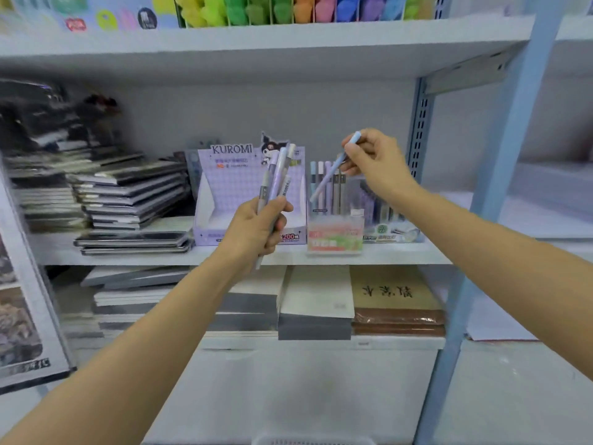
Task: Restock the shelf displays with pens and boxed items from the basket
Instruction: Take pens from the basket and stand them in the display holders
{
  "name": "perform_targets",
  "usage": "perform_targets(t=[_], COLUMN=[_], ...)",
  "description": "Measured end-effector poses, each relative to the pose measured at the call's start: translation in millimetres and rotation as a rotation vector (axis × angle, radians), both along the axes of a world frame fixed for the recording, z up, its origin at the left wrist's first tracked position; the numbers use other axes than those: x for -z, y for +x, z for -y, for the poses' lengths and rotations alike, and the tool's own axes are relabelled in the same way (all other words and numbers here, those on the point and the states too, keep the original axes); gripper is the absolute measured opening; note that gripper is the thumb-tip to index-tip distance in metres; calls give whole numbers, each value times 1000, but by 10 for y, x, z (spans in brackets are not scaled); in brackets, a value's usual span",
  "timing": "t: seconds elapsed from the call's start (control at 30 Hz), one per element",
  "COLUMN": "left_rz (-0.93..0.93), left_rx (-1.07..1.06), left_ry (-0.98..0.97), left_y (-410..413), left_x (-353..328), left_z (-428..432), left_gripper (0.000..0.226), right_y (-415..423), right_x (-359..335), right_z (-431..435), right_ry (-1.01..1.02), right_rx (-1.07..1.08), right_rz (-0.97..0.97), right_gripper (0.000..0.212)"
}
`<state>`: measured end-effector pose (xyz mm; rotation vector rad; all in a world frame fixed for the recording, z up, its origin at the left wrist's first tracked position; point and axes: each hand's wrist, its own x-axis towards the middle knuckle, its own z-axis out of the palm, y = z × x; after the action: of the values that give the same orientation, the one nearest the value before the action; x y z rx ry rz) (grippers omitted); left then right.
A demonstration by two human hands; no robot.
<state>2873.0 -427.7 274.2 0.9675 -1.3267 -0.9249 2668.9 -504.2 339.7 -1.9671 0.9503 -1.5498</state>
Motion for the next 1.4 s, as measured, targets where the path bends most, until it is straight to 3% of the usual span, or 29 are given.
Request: perform_targets(t=[0.3, 0.5, 0.63, 0.83, 0.93, 1.03, 1.1, 1.27, 1.4], left_rz=[17, 31, 16, 26, 34, 35, 30, 51, 51], left_rx=[9, 46, 66, 81, 86, 95, 107, 74, -10], left_ry=[25, 33, 43, 47, 43, 46, 53, 74, 78], left_y=[43, 36, 8, 11, 6, -28, -61, -82, -66], left_x=[-37, -12, -11, -36, -49, -68, -86, -127, -168], left_z=[374, 481, 508, 480, 457, 437, 421, 349, 317], left_gripper=[22, 22, 23, 23, 23, 24, 27, 32, 32], right_y=[159, 206, 297, 337, 320, 280, 255, 135, -22], right_x=[74, 65, 93, 106, 42, -1, -6, -100, -190], right_z=[486, 588, 626, 648, 539, 385, 306, 243, 285], right_ry=[44, 21, -56, -172, -151, 73, 137, 195, 126], right_rx=[-12, -25, 44, 246, 173, -192, -321, -362, -203], right_rz=[-337, -354, -328, -507, -361, -36, -1, 223, 363], right_gripper=[18, 15, 18, 13, 21, 30, 26, 11, 10])
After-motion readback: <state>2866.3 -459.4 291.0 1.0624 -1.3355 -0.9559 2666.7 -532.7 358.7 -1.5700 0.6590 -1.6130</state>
